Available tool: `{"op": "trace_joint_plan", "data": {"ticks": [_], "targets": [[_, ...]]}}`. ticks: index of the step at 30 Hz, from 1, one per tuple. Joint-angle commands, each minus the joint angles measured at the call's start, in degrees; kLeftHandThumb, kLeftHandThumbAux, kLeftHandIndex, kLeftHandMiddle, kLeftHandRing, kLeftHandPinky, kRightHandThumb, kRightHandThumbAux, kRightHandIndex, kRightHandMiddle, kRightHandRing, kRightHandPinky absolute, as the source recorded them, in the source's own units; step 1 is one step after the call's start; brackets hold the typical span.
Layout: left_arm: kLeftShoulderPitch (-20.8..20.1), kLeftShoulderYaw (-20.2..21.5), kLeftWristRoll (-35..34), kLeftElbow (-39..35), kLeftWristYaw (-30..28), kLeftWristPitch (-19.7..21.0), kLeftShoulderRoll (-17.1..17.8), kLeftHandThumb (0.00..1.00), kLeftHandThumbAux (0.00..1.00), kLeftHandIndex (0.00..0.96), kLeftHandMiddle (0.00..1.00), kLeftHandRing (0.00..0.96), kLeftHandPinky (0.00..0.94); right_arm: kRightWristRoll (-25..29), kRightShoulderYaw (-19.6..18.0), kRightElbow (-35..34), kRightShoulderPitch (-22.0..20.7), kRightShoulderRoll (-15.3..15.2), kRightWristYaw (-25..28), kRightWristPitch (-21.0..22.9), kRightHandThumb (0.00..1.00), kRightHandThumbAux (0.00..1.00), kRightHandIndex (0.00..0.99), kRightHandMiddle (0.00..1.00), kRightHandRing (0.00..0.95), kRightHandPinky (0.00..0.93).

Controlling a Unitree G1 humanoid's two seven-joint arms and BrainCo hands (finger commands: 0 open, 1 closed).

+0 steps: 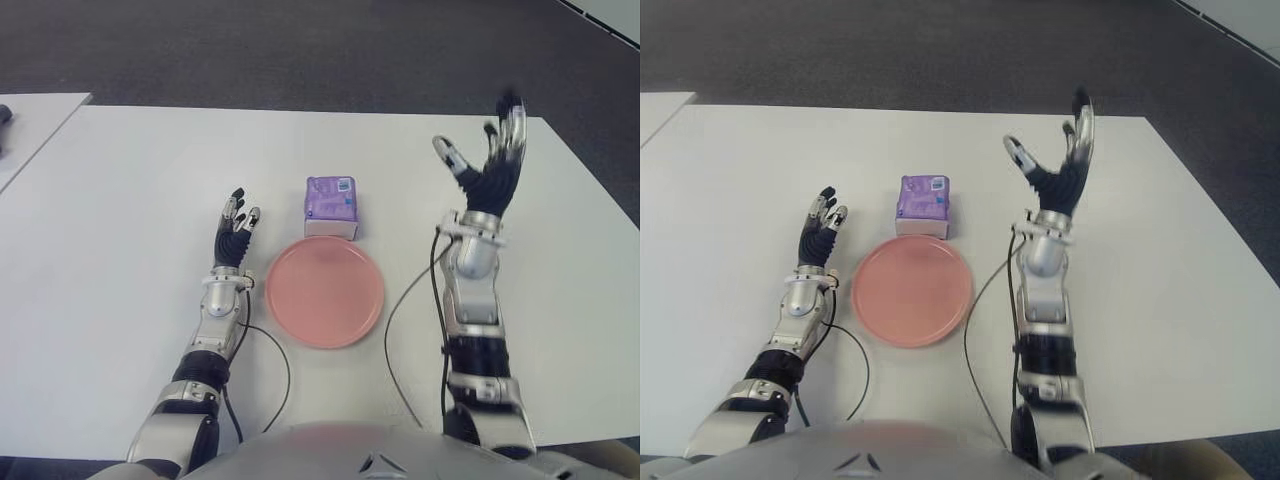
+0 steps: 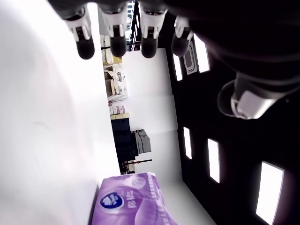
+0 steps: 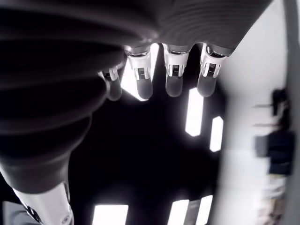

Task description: Put the tissue paper into the plate.

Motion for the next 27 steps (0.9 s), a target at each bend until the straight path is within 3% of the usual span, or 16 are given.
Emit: {"op": "trace_joint_plan", "data": {"ticks": [1,6,9,16,20,23,27], "targets": [[-0.50,-0.11,0.64,0.94,0.73,0.50,-0.29,0.000,0.415,0.000,0.000,0.000,0.000,1.21,0.56,5.68,-3.69,-1.34,2.62,-1.99,0.215,0.768,0.108,0.069,0.053,0.078],[-0.30,-0.10,0.41,0.52,0.41,0.95,-0.53,0.000,0.419,0.000,0.000,0.000,0.000,-0.07,2.85,7.75,-8.91,-2.51,6.07,-0.61,0.282,0.774,0.101,0.070,0.055,0.080],[0.12,-0.26,0.77,-0.34,0.59,1.95,-0.50,0.000,0.422,0.000,0.000,0.000,0.000,1.21,5.19,8.93,-13.43,-3.15,11.30,1.16,0.348,0.746,0.103,0.065,0.046,0.065],[0.66,-0.35,0.96,-1.60,0.78,3.79,-0.58,0.000,0.421,0.000,0.000,0.000,0.000,0.99,8.47,11.00,-15.33,-5.49,18.64,-0.59,0.380,0.704,0.089,0.063,0.031,0.025],[0.84,-0.17,0.95,-2.09,0.97,4.55,-0.84,0.000,0.425,0.000,0.000,0.000,0.000,-3.91,11.64,14.27,-16.59,-9.06,21.09,-2.92,0.338,0.666,0.058,0.048,0.010,0.005],[0.86,-0.16,1.08,-2.26,1.11,4.82,-0.94,0.000,0.425,0.000,0.000,0.000,0.000,-6.15,13.27,21.67,-19.93,-10.07,21.20,-4.65,0.312,0.646,0.042,0.040,0.003,0.001],[0.74,-0.24,1.09,-2.21,1.41,5.04,-1.07,0.000,0.425,0.000,0.000,0.000,0.000,-10.27,16.97,38.38,-26.92,-10.80,20.53,-8.77,0.280,0.627,0.027,0.028,0.000,0.000]]}}
